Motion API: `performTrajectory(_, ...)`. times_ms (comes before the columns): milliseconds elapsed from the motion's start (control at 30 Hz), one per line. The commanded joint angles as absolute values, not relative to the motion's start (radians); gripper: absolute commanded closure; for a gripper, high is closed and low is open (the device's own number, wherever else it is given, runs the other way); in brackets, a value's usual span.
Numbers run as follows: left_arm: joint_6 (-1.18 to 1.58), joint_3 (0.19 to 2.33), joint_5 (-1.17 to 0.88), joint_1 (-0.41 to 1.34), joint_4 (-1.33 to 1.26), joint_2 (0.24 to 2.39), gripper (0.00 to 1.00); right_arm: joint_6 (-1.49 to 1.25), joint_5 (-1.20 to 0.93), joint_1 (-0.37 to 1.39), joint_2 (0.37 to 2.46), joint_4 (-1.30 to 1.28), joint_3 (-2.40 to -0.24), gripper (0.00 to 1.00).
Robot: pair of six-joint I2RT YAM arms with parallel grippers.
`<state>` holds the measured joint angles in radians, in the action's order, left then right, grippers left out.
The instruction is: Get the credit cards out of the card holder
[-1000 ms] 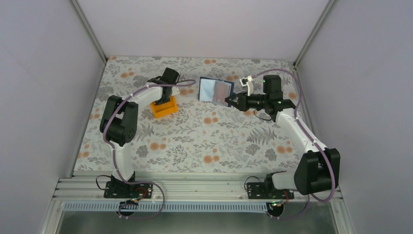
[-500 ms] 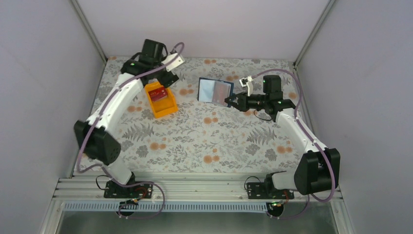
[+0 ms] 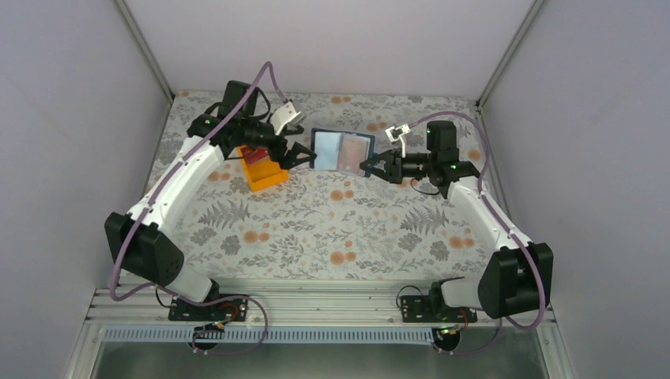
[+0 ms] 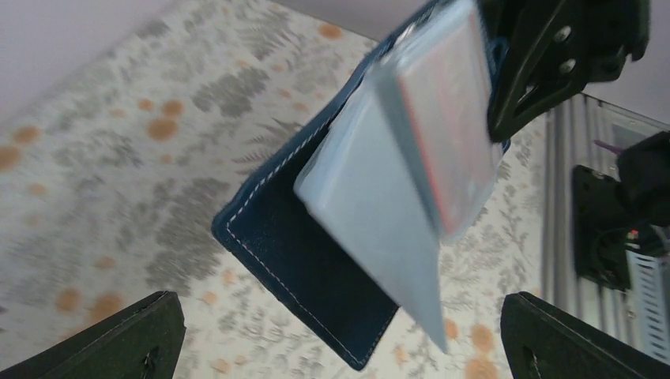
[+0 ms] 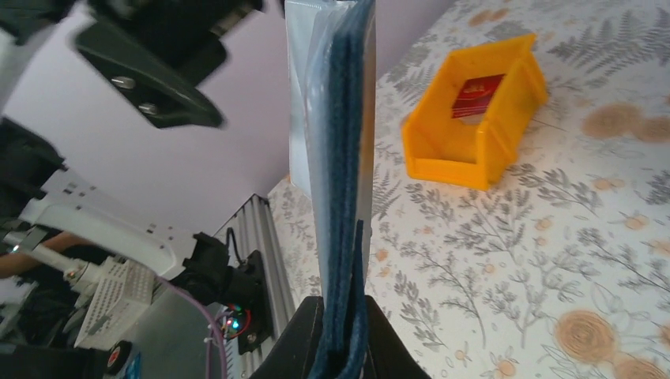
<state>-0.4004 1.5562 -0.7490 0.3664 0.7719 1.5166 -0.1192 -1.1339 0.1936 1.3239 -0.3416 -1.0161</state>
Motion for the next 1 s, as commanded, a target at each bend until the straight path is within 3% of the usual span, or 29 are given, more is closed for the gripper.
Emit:
performTrajectory(0, -0.364, 1.491, -0.865, 0.362, 0.727, 1.506, 0.00, -0.074, -1.232, 0.228, 1.281, -0.309, -1.036, 0.96)
performTrajectory(200, -0.414, 1.448, -1.057, 0.362, 0.746, 1.484, 0.00, -0.049, -1.243, 0.255, 1.292, -0.322, -1.050, 0.96)
performTrajectory(467, -0.434, 1.420, -1.083, 0.362, 0.747, 1.467, 0.01, -0.015, -1.252, 0.280, 1.297, -0.349, -1.066, 0.96)
performTrajectory(833, -0.413, 1.407, -1.099, 0.362, 0.728, 1.447, 0.19, 0.003, -1.249, 0.293, 1.316, -0.382, -1.107, 0.96)
performTrajectory(967, -0.395, 1.411, -1.128, 0.362, 0.720, 1.450, 0.31, -0.002, -1.243, 0.302, 1.308, -0.382, -1.106, 0.96)
